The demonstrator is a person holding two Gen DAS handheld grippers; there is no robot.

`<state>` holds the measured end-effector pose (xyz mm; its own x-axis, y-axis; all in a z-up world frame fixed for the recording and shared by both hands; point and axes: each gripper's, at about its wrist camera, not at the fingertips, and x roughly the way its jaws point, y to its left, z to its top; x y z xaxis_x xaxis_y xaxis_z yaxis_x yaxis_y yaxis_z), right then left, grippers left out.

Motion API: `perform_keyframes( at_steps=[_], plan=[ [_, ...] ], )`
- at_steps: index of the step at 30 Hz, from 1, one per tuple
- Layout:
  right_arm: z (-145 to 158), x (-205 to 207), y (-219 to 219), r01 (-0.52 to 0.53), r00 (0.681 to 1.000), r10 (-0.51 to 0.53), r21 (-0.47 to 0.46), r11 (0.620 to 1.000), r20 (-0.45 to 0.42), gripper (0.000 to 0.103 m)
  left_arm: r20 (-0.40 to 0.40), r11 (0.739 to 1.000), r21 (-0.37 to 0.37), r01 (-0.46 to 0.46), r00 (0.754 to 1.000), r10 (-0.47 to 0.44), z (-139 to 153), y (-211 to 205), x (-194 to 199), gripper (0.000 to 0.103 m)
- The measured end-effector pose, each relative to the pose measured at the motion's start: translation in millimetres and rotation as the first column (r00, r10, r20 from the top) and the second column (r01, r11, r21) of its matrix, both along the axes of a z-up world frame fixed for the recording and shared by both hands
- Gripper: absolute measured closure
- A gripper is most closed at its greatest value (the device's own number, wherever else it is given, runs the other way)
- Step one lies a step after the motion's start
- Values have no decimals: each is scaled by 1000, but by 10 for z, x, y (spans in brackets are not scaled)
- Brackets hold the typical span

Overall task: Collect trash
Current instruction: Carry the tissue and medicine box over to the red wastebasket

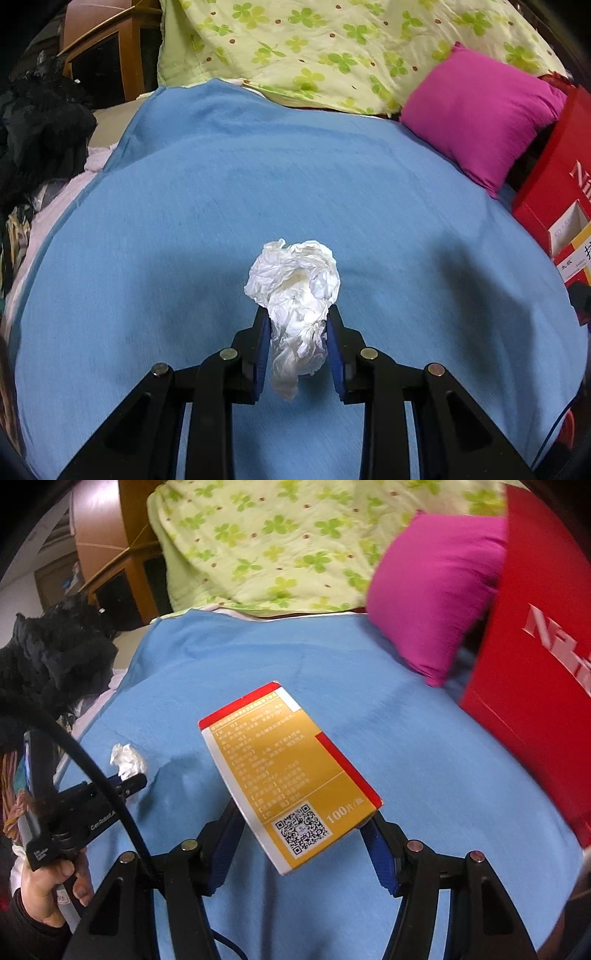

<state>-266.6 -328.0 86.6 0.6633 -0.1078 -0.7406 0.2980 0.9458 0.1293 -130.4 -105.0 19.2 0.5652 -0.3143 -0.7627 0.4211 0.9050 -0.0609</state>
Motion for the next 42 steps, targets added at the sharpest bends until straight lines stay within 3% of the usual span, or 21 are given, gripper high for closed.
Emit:
perform_keyframes(
  at_steps=[13,27,34,42],
  plan=[
    [202,-1184,-294,147,984,-153,63,987,95,37,72,992,-10,125,990,-124,536,-323,-780,73],
    [347,-2772,-542,353,915,-367,108,929,167,37,124,954,-18,298,948,-294,876,-901,-1728,73],
    [325,-3510,-707,485,856,-495,96,869,150,37,147,903,-36,428,896,-419,1059,-1321,-2301,73],
    [-214,-4101,-929,602,791,-611,138,787,33,37,126,832,-11,554,826,-549,1010,-1769,-2861,73]
  ],
)
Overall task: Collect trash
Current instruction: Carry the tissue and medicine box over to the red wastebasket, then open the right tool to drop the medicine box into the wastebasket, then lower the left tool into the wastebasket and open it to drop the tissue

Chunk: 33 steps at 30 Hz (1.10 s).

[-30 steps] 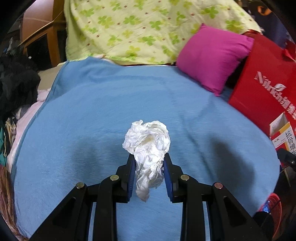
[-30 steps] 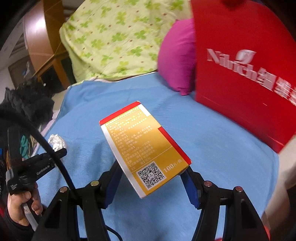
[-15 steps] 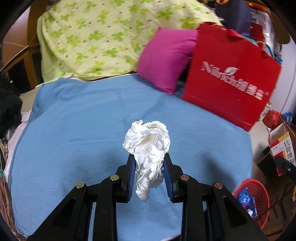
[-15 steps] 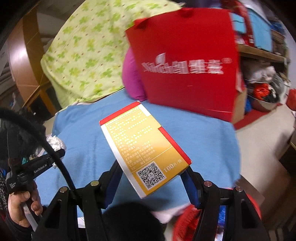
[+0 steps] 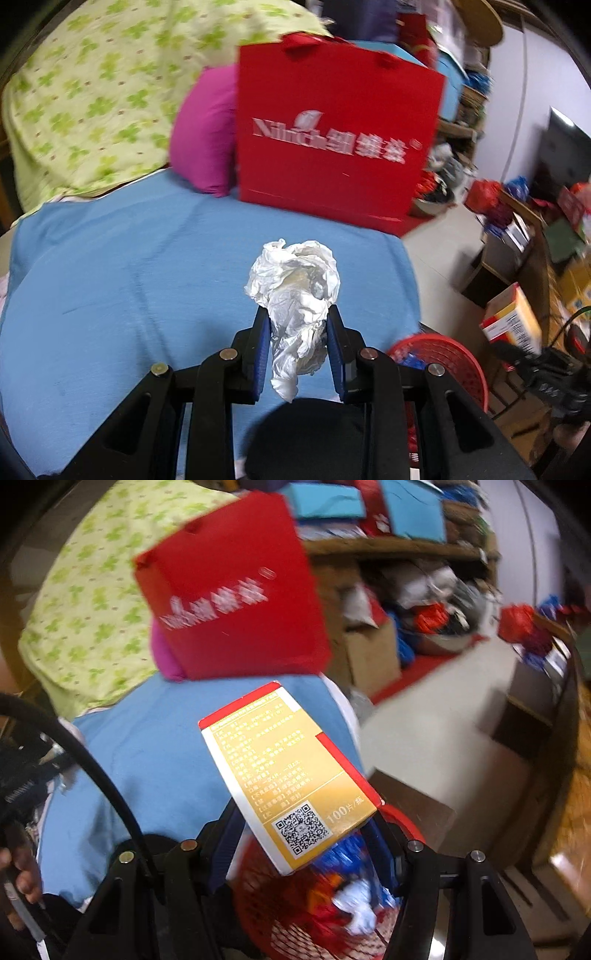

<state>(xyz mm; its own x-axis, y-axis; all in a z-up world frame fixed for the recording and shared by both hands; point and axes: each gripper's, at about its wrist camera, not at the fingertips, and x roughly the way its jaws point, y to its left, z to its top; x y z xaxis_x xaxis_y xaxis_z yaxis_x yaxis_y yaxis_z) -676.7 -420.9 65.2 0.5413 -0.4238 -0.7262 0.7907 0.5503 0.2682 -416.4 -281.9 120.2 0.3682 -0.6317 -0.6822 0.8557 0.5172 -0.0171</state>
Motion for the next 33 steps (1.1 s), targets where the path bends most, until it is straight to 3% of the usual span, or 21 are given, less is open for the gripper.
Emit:
perform_keyframes(
  at_steps=[8,12,14,22,33],
  plan=[
    [-624,-248,-88,64,995,-54,127,990,-80,35,-6,997,39,74,997,-74,-101,-221,-298,73],
    [-888,-243,-124,96,987,-65,216,972,-147,25,-11,996,51,79,997,-79,-147,-256,-359,73],
    [-964,-260,-129,106,983,-64,246,964,-172,25,-20,995,58,82,997,-81,-175,-287,-361,73],
    [-617,-410,-126,127,990,-113,192,973,-85,24,-31,991,78,113,993,-111,-240,-410,-479,73],
    [-245,-691,-151,204,979,-205,104,973,1,24,-79,963,116,243,969,-235,-459,-792,-890,73]
  ],
)
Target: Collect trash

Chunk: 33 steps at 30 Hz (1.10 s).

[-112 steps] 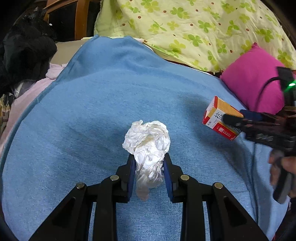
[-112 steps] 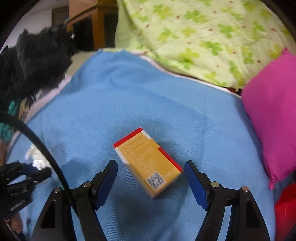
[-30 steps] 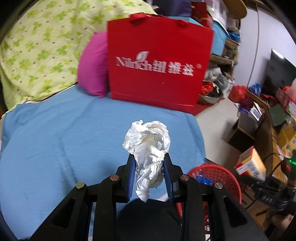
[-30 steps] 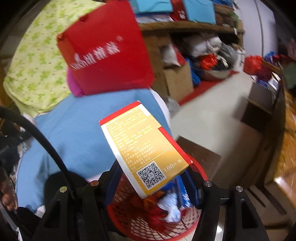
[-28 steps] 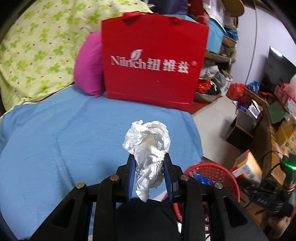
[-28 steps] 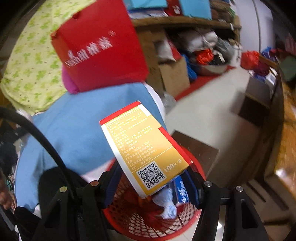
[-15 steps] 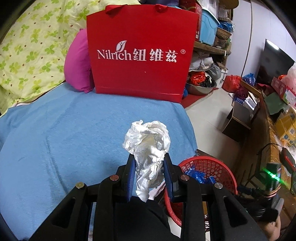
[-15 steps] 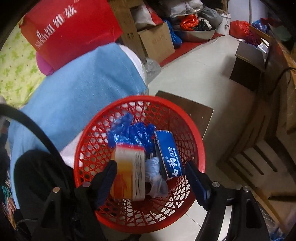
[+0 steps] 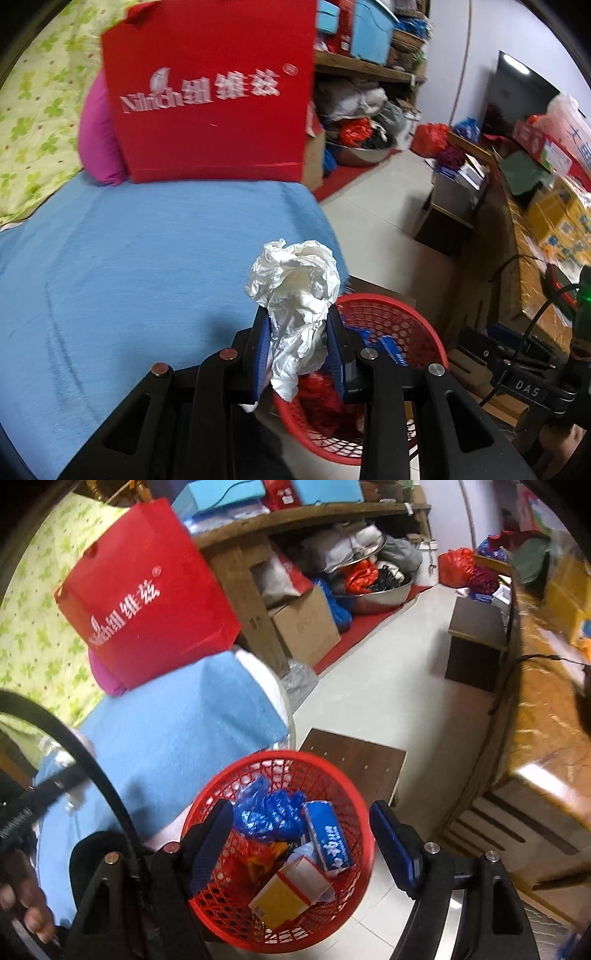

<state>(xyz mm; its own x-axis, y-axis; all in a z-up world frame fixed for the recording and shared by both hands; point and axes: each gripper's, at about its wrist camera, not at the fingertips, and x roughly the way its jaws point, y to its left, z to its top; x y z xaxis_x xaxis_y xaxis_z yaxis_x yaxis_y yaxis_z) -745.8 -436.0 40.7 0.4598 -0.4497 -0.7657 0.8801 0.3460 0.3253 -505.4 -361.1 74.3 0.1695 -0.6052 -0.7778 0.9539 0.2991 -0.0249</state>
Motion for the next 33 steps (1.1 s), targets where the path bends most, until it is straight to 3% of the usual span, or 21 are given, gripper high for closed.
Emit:
perform_keyframes(
  at_steps=[11,13,15,16,33],
  plan=[
    [83,-126,-20,35,999,-35,-40,999,17,24,-54,992,96,80,996,-75,-358,-226,-205,70],
    [87,-112,-5,33,999,-33,-40,999,15,24,-78,990,113,89,994,-81,-436,-247,-200,60],
    [103,-105,11,32,999,-32,-48,998,10,24,-92,989,126,82,993,-71,-478,-264,-186,28],
    [117,-99,23,32,999,-32,-56,998,4,24,-91,990,121,72,994,-61,-482,-249,-173,27],
    [362,119,354,7,1000,-10,-122,992,-22,24,-45,1000,2,13,999,-13,-40,230,50,27]
  ],
)
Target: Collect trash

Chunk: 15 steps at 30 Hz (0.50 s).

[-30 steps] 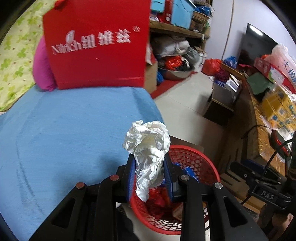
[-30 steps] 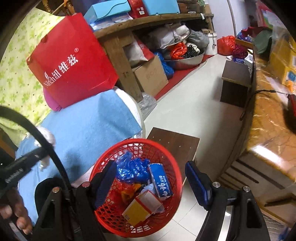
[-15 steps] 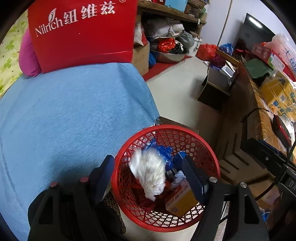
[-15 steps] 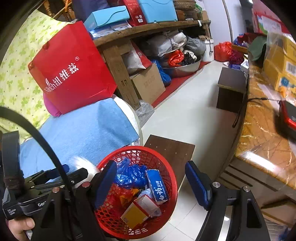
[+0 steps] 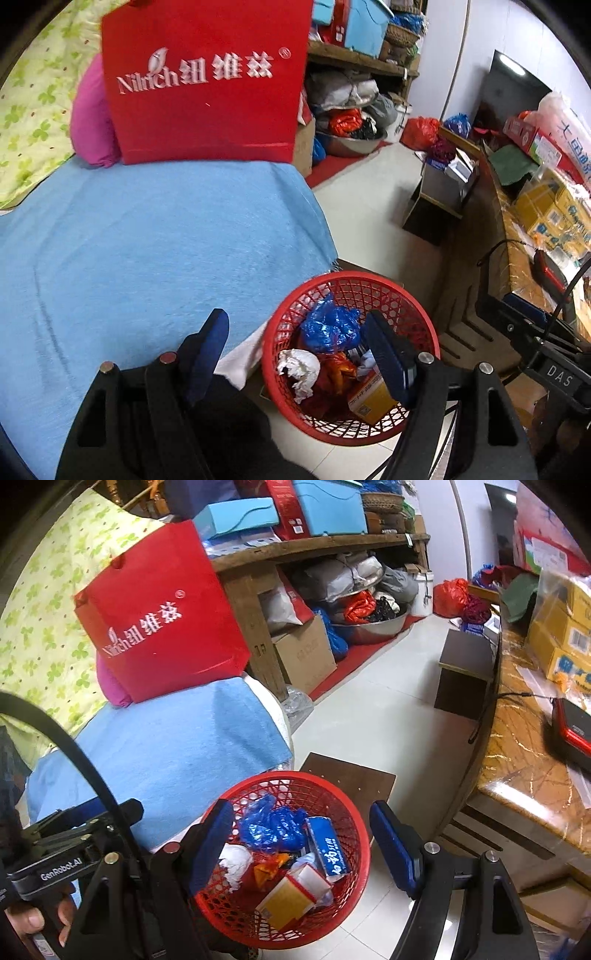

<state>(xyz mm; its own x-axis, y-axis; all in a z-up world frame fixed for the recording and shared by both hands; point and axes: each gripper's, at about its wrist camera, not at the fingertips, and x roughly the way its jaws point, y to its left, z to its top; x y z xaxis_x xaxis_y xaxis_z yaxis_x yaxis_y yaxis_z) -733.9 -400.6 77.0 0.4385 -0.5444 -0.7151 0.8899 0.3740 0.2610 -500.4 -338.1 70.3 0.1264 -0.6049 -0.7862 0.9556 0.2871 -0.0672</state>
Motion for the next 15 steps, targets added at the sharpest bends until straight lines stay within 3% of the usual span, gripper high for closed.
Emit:
perform_keyframes(
  at_steps=[15],
  plan=[
    [216,53,658,-44,998,39,-90,995,-49,24,78,991,-133,-35,996,46,482,718,-53,19]
  ],
)
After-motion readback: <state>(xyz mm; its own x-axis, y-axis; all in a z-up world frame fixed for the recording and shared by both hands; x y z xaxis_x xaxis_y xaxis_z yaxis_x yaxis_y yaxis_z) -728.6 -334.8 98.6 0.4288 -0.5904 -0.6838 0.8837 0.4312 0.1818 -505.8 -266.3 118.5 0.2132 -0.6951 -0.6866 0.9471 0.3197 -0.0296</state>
